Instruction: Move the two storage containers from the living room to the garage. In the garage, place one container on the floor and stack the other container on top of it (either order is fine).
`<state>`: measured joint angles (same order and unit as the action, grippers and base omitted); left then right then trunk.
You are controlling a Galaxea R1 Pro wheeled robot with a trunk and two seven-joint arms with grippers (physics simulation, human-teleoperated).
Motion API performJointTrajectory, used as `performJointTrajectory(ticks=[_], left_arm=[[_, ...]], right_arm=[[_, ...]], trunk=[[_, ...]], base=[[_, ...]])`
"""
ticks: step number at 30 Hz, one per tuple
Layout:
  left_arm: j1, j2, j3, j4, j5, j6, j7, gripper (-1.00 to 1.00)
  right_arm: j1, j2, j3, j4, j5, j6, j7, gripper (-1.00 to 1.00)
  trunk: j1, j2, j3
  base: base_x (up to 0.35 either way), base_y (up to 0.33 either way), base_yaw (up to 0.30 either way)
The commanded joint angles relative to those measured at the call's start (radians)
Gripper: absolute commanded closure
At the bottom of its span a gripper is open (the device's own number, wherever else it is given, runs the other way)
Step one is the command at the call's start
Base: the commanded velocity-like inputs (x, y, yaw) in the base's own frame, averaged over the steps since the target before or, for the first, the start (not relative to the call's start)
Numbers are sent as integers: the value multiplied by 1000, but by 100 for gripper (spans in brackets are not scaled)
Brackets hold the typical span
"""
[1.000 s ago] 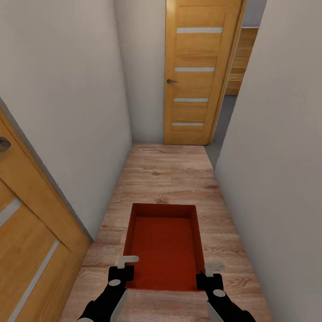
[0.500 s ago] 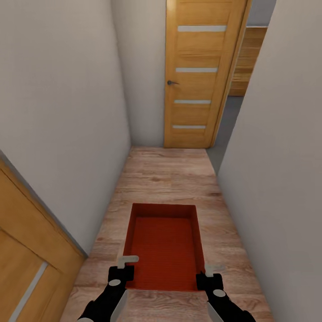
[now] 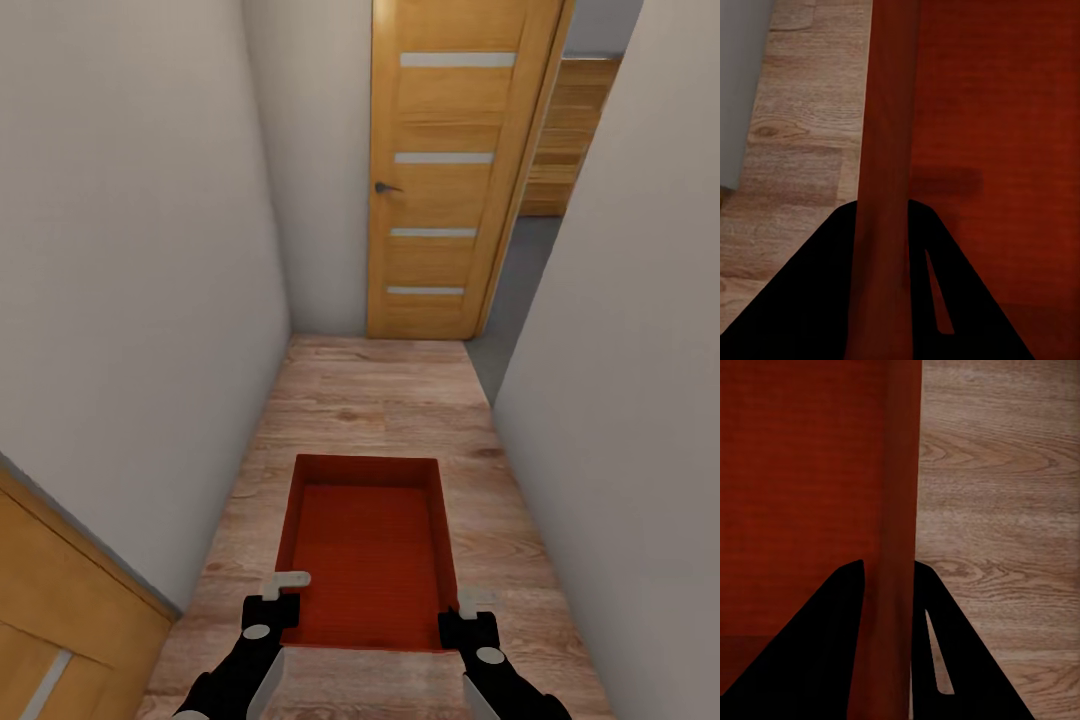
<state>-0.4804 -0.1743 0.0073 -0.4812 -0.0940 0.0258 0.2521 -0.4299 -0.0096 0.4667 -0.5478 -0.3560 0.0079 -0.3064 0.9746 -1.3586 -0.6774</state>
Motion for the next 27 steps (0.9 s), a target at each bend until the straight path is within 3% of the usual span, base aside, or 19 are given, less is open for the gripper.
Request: performJointTrajectory(ticks=[1, 27], left_arm=[[0, 0, -19, 47, -9, 3, -27, 100], [0, 0, -19, 47, -9, 2, -27, 100]], right_arm=[[-3, -35, 7, -4, 3, 1, -1, 100], [-3, -35, 7, -4, 3, 1, -1, 100]], trunk=[[1, 0, -1], [1, 0, -1]], base=[[334, 0, 0], [334, 0, 0]])
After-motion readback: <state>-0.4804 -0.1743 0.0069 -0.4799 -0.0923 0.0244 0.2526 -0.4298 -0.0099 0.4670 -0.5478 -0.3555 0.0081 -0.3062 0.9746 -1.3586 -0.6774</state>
